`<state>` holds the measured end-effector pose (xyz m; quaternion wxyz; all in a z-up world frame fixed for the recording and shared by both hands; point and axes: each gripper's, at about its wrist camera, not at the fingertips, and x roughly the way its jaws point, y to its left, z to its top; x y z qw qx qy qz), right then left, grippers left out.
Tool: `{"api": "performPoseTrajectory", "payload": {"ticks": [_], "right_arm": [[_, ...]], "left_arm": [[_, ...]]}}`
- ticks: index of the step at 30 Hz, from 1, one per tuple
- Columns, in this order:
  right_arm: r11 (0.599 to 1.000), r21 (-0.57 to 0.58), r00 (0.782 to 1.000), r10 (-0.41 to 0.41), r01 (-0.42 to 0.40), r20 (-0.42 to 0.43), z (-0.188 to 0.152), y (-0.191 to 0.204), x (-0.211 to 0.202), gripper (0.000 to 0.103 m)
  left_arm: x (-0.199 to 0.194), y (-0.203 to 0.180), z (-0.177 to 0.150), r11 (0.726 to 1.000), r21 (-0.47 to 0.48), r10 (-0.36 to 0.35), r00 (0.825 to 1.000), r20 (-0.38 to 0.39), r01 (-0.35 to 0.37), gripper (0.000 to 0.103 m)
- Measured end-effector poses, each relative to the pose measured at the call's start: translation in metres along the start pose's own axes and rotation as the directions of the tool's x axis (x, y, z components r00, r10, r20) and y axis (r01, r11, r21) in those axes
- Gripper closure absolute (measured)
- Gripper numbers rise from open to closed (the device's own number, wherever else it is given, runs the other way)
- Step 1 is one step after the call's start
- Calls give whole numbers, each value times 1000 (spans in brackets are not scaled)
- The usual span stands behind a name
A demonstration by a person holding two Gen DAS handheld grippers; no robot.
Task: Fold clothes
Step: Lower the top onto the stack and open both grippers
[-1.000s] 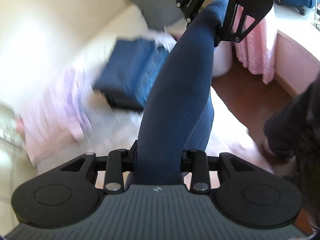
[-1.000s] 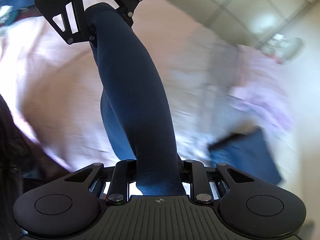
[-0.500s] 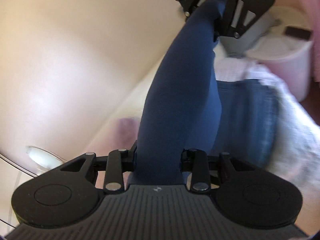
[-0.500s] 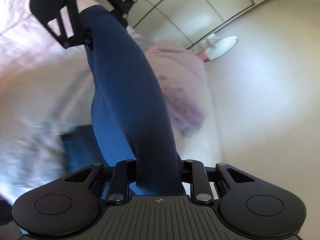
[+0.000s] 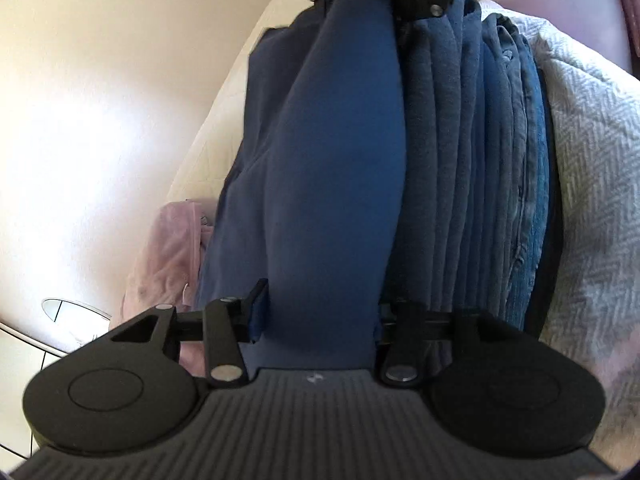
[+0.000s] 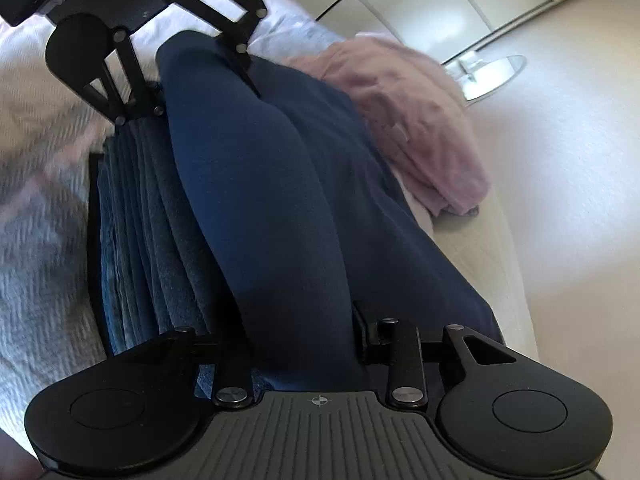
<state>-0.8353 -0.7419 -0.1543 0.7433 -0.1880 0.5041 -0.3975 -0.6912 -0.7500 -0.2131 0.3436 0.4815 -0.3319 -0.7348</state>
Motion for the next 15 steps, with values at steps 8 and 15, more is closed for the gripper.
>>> {"api": "performPoseTrajectory", "payload": {"ticks": [8, 15], "right_arm": [[998, -55, 999, -11, 9, -43, -6, 9, 10, 66], [997, -74, 997, -36, 31, -68, -14, 28, 19, 59]], "left_arm": [[-7, 7, -13, 999, 0, -39, 999, 13, 39, 54], [-22, -4, -24, 999, -12, -43, 999, 3, 43, 54]]}}
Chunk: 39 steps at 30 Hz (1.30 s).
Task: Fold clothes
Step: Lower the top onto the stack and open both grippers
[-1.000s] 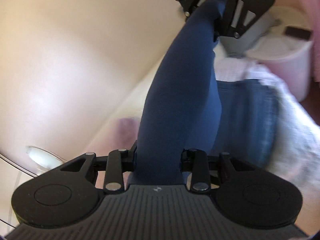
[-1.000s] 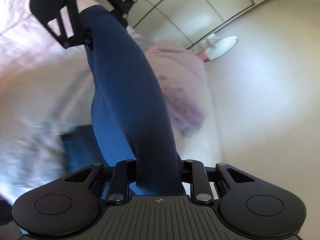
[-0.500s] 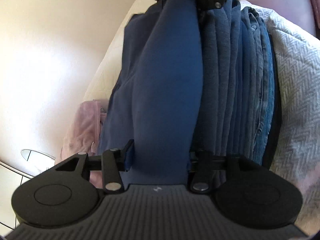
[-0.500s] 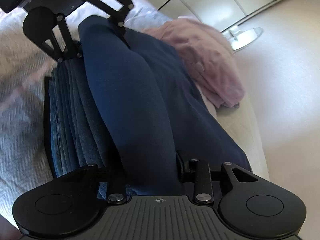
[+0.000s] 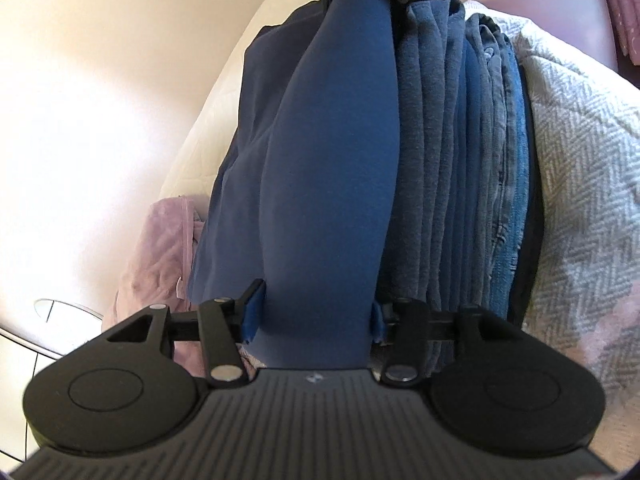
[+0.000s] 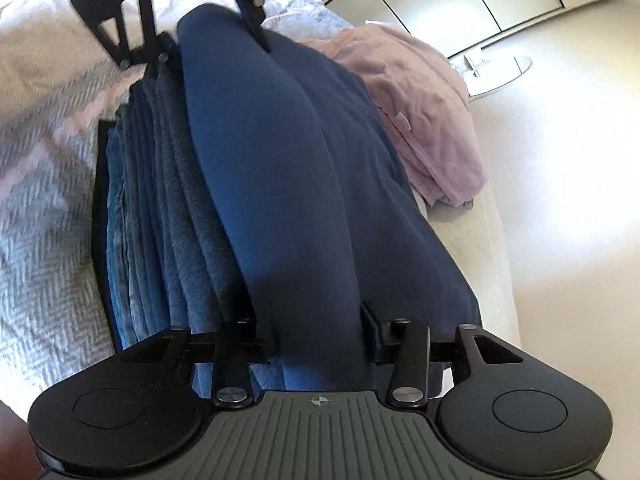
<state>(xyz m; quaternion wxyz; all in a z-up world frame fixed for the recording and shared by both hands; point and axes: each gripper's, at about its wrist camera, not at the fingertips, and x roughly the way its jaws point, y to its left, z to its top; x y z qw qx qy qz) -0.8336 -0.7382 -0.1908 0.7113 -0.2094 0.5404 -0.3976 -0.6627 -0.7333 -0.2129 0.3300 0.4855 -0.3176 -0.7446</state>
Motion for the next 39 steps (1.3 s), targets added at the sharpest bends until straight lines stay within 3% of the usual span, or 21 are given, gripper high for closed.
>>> {"api": "performPoseTrajectory", "payload": {"ticks": [5, 11, 17, 22, 23, 24, 28, 31, 37, 39], "right_arm": [[999, 48, 999, 14, -12, -33, 3, -1, -11, 58], [964, 261, 996, 67, -49, -62, 3, -24, -40, 58], [991, 131, 993, 8, 8, -120, -8, -20, -46, 58], [996, 81, 994, -11, 20, -110, -22, -28, -33, 59], [995, 96, 995, 8, 1, -101, -25, -30, -30, 72], [993, 114, 995, 30, -18, -100, -27, -31, -28, 96], [979, 202, 995, 48, -30, -85, -32, -33, -46, 97], [970, 237, 995, 66, -47, -74, -35, -24, -58, 97], [957, 280, 991, 106, -78, -86, -27, -33, -58, 96], [957, 280, 987, 115, -81, -109, -24, -37, -58, 88]], "left_arm": [[-21, 10, -4, 999, -44, -27, 1000, -8, 27, 54], [-48, 41, -5, 975, -220, -38, 999, 5, 38, 54], [-46, 72, 10, 952, -303, -8, 998, 65, 28, 54], [-2, 90, 27, 937, -346, -37, 999, 10, 38, 55], [8, 92, 31, 934, -355, -51, 999, -7, 45, 55], [16, 92, 32, 931, -361, -74, 997, -23, 61, 55], [35, 91, 29, 915, -387, -145, 988, -46, 116, 58], [35, 87, 23, 918, -378, -145, 989, -36, 121, 58], [28, 105, 13, 875, -464, -174, 984, -36, 138, 58], [21, 114, 8, 860, -493, -172, 984, -34, 134, 58]]}}
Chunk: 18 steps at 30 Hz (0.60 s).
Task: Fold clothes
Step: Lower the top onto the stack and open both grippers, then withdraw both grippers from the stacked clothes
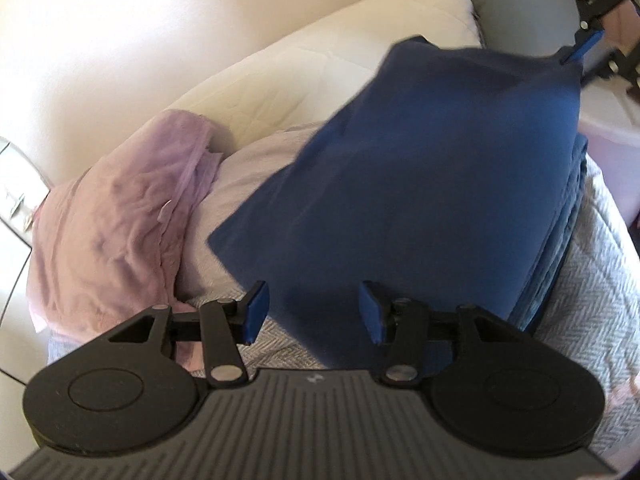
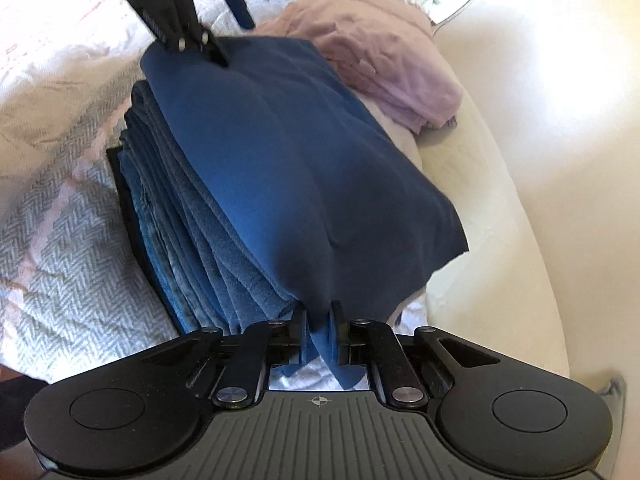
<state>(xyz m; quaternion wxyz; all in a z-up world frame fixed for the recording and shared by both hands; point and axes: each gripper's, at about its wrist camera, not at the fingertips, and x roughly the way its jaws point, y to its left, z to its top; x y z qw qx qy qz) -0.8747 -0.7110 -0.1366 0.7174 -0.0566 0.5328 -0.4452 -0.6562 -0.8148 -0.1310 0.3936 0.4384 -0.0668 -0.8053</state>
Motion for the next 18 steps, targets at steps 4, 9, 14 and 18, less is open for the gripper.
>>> {"api": "performPoseTrajectory", "payload": {"ticks": [4, 9, 14, 18], "right_arm": [[997, 67, 998, 35, -38, 54, 14, -3, -21, 58], [961, 238, 978, 101, -144, 183, 35, -29, -24, 51], [857, 445, 965, 218, -261, 147, 25, -52, 40, 51], [845, 457, 961, 233, -276, 150, 16, -49, 40, 51]], "left_arm": [[-4, 19, 5, 996, -87, 2, 1000, 2, -2, 58], [17, 31, 7, 987, -163, -7, 998, -60, -3, 59], [36, 28, 0, 980, -199, -27, 996, -89, 9, 59], [28, 34, 1, 973, -232, -30, 994, -102, 6, 59]]}}
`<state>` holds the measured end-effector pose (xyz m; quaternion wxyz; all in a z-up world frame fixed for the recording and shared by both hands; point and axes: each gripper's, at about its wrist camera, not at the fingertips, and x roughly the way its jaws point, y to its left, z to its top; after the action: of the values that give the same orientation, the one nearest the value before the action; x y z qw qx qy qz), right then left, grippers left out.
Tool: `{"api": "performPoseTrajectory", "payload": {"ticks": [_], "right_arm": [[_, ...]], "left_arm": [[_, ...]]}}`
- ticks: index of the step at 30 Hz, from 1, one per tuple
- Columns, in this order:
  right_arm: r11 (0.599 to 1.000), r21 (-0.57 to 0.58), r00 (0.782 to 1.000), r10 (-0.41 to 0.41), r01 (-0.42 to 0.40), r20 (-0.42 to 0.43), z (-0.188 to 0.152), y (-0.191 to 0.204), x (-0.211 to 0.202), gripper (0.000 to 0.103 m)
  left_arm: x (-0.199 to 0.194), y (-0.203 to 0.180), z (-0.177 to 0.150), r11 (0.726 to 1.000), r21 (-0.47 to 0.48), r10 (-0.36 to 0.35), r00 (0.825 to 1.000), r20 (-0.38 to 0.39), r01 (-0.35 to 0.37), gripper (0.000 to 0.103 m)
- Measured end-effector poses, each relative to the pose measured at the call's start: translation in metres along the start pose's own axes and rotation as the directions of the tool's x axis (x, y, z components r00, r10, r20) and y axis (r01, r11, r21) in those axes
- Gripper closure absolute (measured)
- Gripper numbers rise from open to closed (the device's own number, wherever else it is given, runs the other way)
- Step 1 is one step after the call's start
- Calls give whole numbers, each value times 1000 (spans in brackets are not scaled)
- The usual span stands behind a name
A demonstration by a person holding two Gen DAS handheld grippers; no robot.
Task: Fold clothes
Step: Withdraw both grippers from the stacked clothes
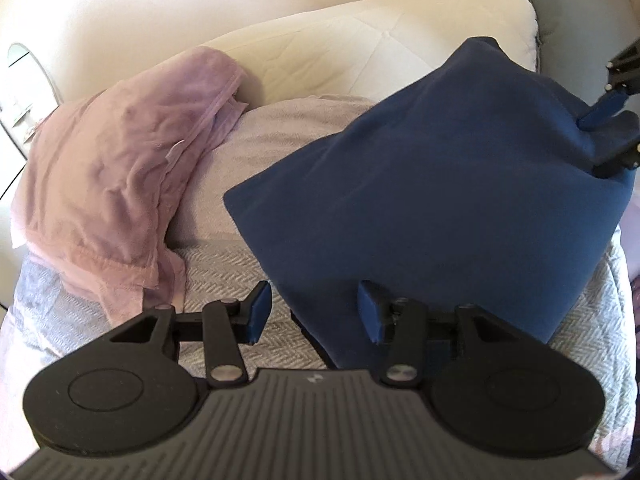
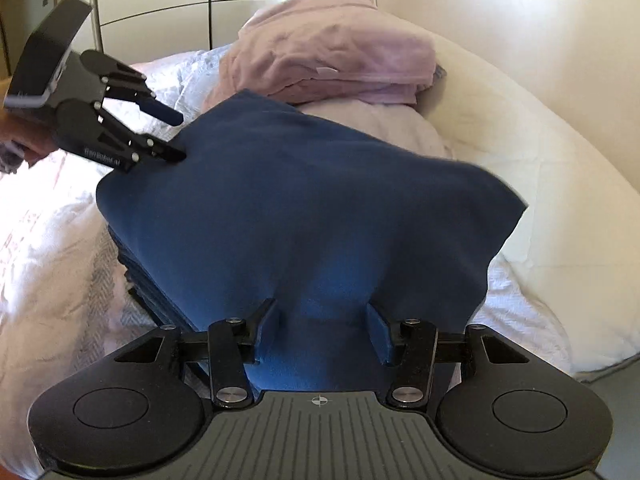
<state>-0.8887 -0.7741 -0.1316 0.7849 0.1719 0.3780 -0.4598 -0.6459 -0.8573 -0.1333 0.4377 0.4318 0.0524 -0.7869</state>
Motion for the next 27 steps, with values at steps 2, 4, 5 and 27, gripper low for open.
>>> {"api": "performPoseTrajectory", "payload": {"ticks": [2, 4, 5, 27], "right_arm": [[1000, 26, 1000, -11, 10, 10, 2, -1, -6, 51], [998, 56, 999, -28, 26, 24, 2, -2, -12, 51], [996, 79, 999, -41, 38, 35, 1, -1, -17, 48], [743, 653, 964, -256, 144, 79, -103, 178, -166, 19]], "left_arm": [[-8, 3, 0, 999, -41, 11, 1000, -13, -11, 59], [-20, 3, -4, 995, -97, 21, 999, -24, -23, 52], [-27, 2, -6, 991, -133, 26, 999, -30, -29, 49], [-239, -83, -135, 921, -388, -10, 999, 51, 29, 23]]}}
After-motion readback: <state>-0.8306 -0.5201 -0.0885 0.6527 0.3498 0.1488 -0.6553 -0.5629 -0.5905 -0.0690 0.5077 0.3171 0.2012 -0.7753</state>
